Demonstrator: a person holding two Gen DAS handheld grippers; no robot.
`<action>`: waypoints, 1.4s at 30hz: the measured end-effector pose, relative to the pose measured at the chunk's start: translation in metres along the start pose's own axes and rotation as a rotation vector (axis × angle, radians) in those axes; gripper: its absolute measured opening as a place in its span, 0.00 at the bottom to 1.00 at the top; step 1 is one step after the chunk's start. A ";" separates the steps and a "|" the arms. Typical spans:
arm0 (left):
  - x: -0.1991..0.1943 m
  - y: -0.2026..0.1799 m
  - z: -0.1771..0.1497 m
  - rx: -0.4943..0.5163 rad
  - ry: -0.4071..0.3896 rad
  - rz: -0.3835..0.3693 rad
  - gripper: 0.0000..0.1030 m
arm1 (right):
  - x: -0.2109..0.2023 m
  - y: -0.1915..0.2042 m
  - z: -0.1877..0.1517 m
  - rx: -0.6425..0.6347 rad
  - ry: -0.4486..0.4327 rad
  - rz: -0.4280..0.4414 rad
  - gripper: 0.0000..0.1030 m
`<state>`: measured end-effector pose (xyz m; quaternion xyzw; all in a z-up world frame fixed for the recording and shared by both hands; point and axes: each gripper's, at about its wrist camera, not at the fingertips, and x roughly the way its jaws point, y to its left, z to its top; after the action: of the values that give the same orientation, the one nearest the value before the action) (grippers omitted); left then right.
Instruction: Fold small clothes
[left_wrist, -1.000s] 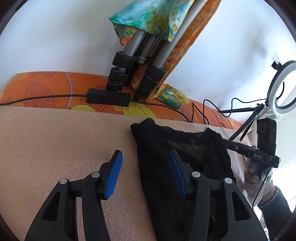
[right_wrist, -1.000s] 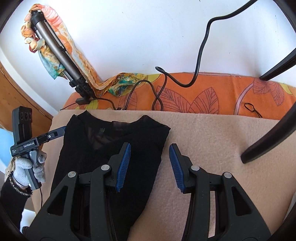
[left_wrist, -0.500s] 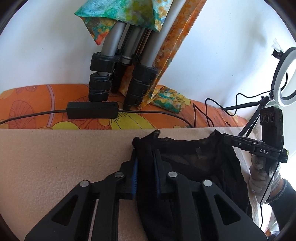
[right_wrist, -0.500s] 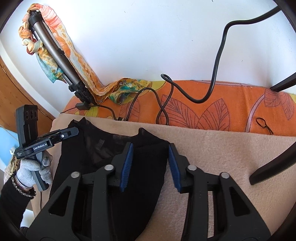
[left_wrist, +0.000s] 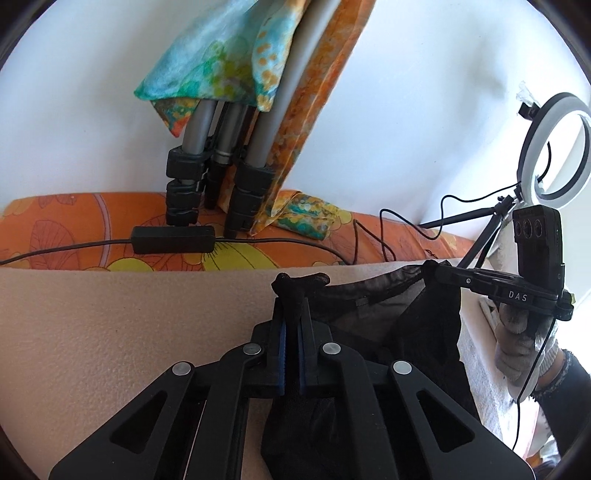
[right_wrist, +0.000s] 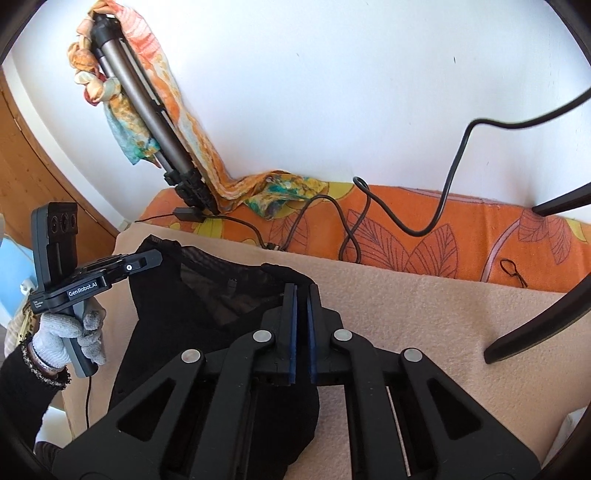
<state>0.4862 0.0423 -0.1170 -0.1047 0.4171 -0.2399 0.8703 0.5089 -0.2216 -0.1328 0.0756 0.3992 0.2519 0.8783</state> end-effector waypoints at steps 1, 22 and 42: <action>-0.005 -0.004 0.000 0.002 -0.004 -0.005 0.03 | -0.007 0.004 0.000 -0.008 -0.007 0.004 0.05; -0.164 -0.104 -0.092 0.081 -0.092 -0.064 0.03 | -0.166 0.119 -0.106 -0.101 -0.065 0.009 0.05; -0.200 -0.097 -0.222 0.106 -0.032 -0.027 0.03 | -0.186 0.135 -0.257 -0.058 -0.067 -0.022 0.05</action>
<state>0.1741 0.0632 -0.0848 -0.0677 0.3886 -0.2715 0.8779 0.1641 -0.2161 -0.1365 0.0539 0.3627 0.2510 0.8958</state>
